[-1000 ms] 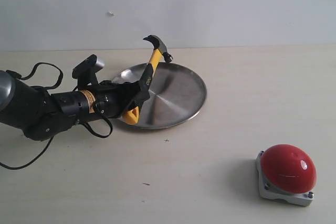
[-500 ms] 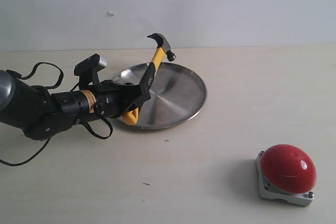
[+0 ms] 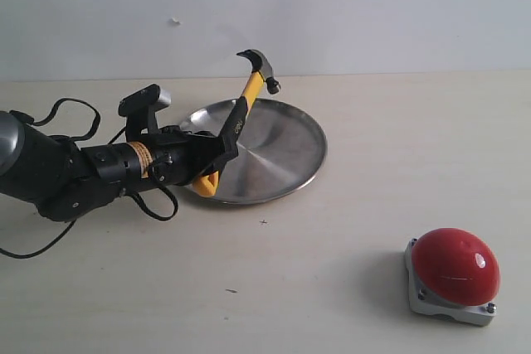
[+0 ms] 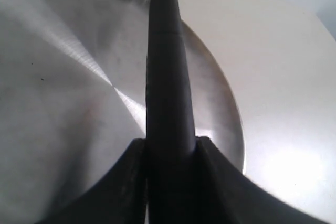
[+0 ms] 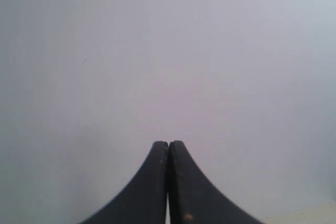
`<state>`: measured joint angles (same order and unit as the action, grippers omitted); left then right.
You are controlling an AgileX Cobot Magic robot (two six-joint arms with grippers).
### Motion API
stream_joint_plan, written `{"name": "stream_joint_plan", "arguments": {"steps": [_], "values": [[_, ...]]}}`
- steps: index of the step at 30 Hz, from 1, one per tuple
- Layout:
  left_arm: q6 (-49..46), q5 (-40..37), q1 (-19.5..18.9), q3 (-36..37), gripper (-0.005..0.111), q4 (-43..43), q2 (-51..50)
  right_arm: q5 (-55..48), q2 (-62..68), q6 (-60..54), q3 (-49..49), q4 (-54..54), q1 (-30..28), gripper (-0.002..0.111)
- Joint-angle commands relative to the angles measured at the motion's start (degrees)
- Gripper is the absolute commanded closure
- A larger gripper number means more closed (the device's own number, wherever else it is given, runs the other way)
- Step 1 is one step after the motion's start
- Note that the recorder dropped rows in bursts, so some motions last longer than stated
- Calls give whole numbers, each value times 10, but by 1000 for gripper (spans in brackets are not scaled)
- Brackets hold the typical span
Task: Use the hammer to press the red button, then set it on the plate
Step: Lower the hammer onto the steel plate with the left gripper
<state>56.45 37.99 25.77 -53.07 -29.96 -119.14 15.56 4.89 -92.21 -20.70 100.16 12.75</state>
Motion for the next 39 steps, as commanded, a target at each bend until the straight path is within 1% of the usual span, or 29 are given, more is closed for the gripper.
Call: {"name": "stream_joint_plan", "arguments": {"steps": [1, 8, 10, 13, 15, 19, 27, 39], "values": [[-22, 63, 1, -9, 107, 6, 4, -5, -3, 0, 1, -2, -2, 108], [-24, 72, 2, -9, 107, 4, -8, -5, -3, 0, 1, -2, -2, 108], [-27, 88, 2, -9, 107, 10, -24, -9, -3, 0, 1, -2, -2, 108], [-24, 140, 0, -9, 107, 11, -39, -9, -3, 0, 1, -2, -2, 108], [-24, 153, 0, -9, 107, 11, -42, -9, -3, 0, 1, -2, -2, 108], [-29, 143, 0, -9, 107, 11, -42, -9, -3, 0, 1, -2, -2, 108], [-38, 92, 0, -9, 107, 25, -42, -9, -3, 0, 1, -2, -2, 108], [-38, 85, 0, -9, 107, 31, -42, -9, -3, 0, 1, -2, -2, 108]]}}
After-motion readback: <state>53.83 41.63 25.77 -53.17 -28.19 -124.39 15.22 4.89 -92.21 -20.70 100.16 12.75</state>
